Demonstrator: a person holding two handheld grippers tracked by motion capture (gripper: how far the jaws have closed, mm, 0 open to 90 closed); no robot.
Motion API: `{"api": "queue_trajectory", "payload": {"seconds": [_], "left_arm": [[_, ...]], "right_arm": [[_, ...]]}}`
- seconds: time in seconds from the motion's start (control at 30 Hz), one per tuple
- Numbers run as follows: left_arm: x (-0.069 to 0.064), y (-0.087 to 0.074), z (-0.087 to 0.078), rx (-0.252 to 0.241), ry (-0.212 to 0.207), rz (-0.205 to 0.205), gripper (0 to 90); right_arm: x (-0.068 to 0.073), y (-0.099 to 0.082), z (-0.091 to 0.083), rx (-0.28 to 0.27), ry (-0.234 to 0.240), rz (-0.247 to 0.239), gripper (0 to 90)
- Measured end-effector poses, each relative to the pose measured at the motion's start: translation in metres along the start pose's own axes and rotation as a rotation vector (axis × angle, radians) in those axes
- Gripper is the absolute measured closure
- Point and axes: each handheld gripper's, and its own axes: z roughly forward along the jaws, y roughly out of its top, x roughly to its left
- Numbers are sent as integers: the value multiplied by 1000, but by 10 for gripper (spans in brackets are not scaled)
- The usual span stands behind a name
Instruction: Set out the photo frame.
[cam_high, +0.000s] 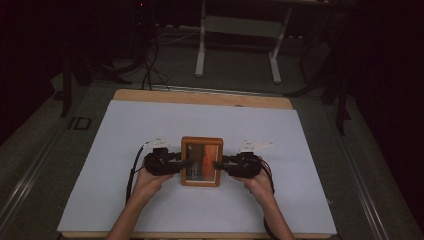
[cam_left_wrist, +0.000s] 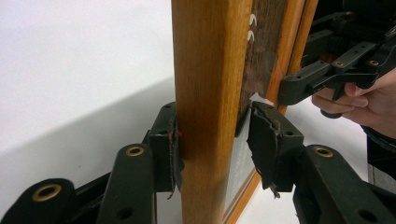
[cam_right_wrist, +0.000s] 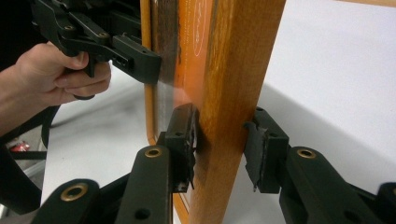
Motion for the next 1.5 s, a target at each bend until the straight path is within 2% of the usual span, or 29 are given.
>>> {"api": "queue_trajectory", "payload": {"seconds": [0.13,0.33,0.63,0.8,0.93,0.97,1.17,1.5], "left_arm": [[1,0,1,-2,4,-6,564],[-1,1,2,5,14,-12,569],[-4,1,2,9,36,5,554],[-3,1,-2,-10,33,-5,443],[-4,1,-6,-18,34,0,437],[-5,1,-6,-9,52,11,433],[-8,2,-10,-10,75,25,415],[-5,2,-28,-54,118,15,407]], "right_arm": [[-3,-2,0,-9,6,18,651],[-4,-2,2,-8,-4,16,642],[-2,-1,1,-2,-18,2,632],[-1,0,0,-14,-26,3,574],[-2,0,-4,-21,-41,2,553],[-3,0,-6,-24,-41,5,551],[-2,2,-16,-34,-40,-1,541],[-1,6,-34,-65,-55,-7,526]]}}
